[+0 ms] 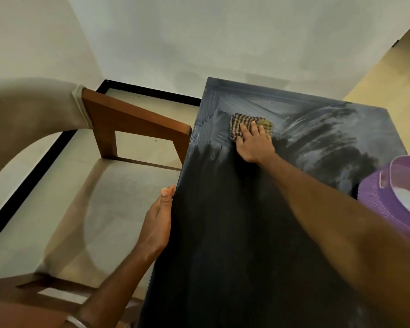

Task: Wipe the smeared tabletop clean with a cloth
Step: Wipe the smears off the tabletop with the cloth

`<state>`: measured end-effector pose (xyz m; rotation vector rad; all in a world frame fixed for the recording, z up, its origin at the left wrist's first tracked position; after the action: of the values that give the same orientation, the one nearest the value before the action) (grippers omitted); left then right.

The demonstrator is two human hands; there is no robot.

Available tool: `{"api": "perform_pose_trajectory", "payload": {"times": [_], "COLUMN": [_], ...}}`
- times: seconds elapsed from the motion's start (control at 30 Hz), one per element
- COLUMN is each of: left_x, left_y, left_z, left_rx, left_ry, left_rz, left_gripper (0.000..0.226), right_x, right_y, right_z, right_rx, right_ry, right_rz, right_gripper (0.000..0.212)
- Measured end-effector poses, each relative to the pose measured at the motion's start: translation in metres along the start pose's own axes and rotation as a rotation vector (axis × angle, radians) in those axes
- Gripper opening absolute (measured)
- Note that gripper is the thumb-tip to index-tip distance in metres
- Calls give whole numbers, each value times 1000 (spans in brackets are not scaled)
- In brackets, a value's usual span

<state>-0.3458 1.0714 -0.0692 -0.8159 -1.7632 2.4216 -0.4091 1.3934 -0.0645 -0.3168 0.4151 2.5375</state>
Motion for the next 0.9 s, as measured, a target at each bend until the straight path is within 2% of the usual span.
{"api": "perform_pose_trajectory", "payload": {"times": [0.07, 0.13, 0.23, 0.33, 0.4, 0.47, 0.53, 0.6, 0.73, 0.83, 0.9], "left_x": [-1, 0, 2, 5, 7, 7, 5, 5, 1, 0, -1], "left_y": [-1, -2, -4, -4, -4, -5, -4, -3, -5, -6, -6], "left_z": [-2, -1, 1, 2, 4, 4, 6, 6, 3, 3, 4], "left_rx": [-14, -34, -54, -66, -60, -57, -62, -62, -54, -16, -5], "left_ry": [-1, -6, -7, -31, -45, -34, -29, -31, -20, -19, -29], "left_rz": [-5, 1, -14, -14, -13, -27, -33, -25, -32, -50, -53], "left_gripper": [76, 82, 94, 87, 85, 84, 85, 88, 89, 87, 86], "right_x": [9, -20, -118, -235, -263, -241, -187, -111, 18, 32, -2], "right_y": [7, 19, 36, 54, 54, 51, 57, 66, 92, 104, 108], "right_z": [0, -10, -48, -88, -99, -91, -70, -48, -13, -12, -23], "right_rx": [-15, -33, -51, -47, -38, -44, -94, -102, -71, -109, -139], "right_ry": [13, -13, -63, -50, 25, 63, -51, -79, 41, 65, 14], "right_rz": [-20, 60, 236, 390, 445, 469, 458, 381, 229, 196, 283], "right_gripper": [62, 61, 59, 58, 58, 58, 58, 58, 59, 59, 59]}}
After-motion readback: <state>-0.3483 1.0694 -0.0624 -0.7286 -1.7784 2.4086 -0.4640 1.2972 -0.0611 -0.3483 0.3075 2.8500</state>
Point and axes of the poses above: each hand's wrist, its own x-axis towards the middle knuckle, its own z-axis out of the back of the hand, y = z × x, the point moved 5 cm from there along x, towards the middle knuckle, and after that the axes turned 2 degrees about x, right-handed, at the moved point
